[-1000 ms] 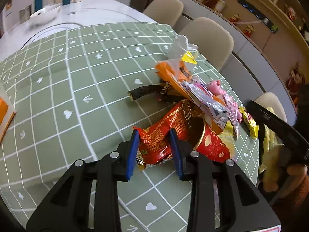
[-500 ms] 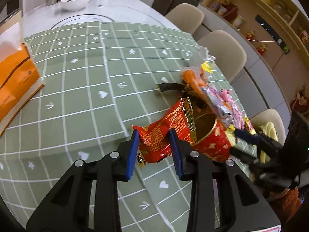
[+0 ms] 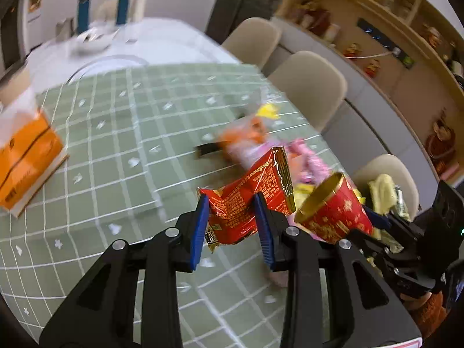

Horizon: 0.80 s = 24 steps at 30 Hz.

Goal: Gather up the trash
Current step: 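Carry the wrapper and red cup to the yellow bag and release both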

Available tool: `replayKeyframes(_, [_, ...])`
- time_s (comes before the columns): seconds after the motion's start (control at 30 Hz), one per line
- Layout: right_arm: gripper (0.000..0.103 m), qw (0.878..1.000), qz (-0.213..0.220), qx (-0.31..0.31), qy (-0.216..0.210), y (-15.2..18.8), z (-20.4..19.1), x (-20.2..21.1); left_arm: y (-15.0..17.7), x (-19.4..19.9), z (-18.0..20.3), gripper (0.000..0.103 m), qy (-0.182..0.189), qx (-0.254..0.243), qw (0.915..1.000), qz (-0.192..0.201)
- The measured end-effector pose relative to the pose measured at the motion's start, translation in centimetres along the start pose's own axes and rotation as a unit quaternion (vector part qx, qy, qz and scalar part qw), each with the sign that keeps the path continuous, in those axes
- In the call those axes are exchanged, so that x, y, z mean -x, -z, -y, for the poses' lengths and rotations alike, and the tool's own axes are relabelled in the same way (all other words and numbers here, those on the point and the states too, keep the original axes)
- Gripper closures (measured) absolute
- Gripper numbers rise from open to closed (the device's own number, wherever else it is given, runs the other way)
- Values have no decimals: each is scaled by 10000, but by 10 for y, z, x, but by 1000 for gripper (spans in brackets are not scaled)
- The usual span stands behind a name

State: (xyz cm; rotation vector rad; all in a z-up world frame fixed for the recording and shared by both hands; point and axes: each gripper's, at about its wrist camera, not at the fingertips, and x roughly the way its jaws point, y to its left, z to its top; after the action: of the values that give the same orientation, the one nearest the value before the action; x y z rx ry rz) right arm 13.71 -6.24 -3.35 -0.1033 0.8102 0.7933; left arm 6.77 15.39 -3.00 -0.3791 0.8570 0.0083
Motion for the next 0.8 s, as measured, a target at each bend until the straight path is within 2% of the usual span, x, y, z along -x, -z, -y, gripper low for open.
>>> replayKeyframes(0.17, [53,9970,388,-415,518,22,30,74,-10,21,64,72,394,-468,9975,340])
replayKeyframes(0.4, [53,9822,802,-848,1472,61,65,156,-29,18,164,72,1010,-1287,9852,520])
replayKeyframes(0.6, [53,9582,934,-1524,2234,96,106,206,-31,-5,240,72,1530,-1706,9725,419])
replayKeyframes(0.8, [53,9234,1046,-2015,3095,124,143,249,-19,-49,294,72,1827,-2060,9612,-181])
